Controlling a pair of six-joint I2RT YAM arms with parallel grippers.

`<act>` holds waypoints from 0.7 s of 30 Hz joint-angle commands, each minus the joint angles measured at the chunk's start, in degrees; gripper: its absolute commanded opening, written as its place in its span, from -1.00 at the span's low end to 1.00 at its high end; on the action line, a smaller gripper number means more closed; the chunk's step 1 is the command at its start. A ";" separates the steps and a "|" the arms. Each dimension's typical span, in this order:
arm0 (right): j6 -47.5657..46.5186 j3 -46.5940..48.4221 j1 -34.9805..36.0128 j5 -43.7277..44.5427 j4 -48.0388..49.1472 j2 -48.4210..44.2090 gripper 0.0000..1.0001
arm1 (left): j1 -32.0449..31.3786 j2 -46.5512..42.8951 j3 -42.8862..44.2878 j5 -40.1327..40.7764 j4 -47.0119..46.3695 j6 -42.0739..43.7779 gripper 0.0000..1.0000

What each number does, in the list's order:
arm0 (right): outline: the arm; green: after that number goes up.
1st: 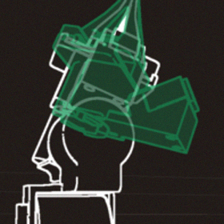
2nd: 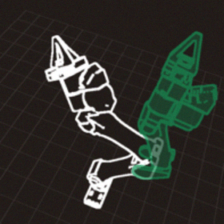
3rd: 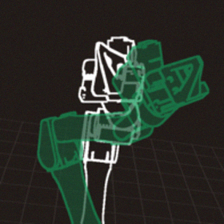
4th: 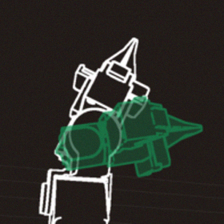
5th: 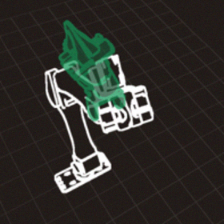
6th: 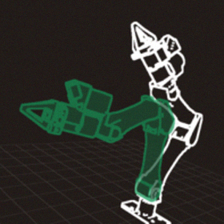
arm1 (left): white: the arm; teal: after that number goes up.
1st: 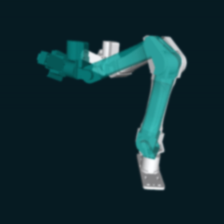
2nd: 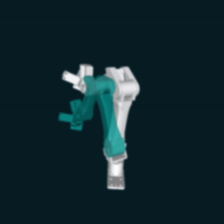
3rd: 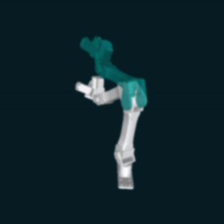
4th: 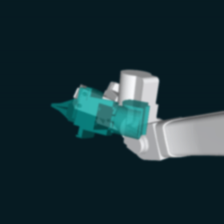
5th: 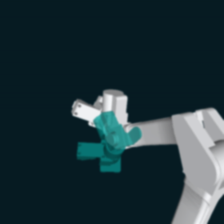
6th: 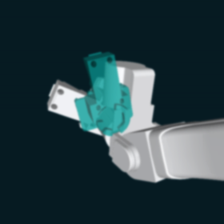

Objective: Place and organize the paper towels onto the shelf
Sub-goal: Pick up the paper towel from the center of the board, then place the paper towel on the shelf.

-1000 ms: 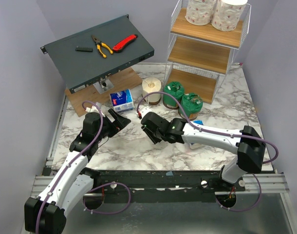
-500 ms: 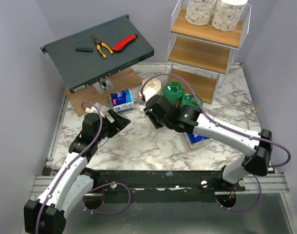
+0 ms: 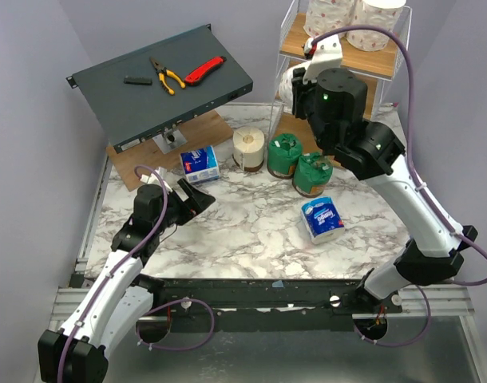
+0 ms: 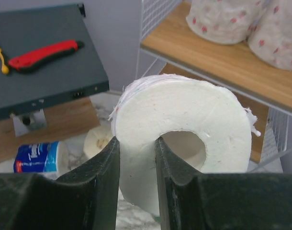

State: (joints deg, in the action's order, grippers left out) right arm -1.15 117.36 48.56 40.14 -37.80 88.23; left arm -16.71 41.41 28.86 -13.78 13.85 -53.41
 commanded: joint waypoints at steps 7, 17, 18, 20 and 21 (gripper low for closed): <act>-16.08 8.39 -0.17 10.47 21.43 5.78 -0.38 | -1.37 -0.28 3.09 -2.62 2.41 2.11 0.77; -22.88 16.33 -4.46 9.99 29.23 11.62 -0.35 | -1.80 0.80 4.29 -3.01 1.22 1.42 0.78; -22.90 16.96 -5.00 9.75 29.17 12.37 -0.35 | -1.84 0.86 4.53 -3.01 1.34 1.44 0.78; -21.40 18.21 -6.54 8.50 27.95 13.46 -0.34 | -1.84 1.19 4.78 -2.96 1.36 1.46 0.78; -20.00 18.99 -7.67 7.57 26.60 13.94 -0.34 | -1.84 1.33 5.03 -3.09 1.44 1.41 0.78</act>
State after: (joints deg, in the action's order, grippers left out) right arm -21.30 132.70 43.55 49.19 -12.73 100.33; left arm -18.15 42.39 31.51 -15.33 15.86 -52.14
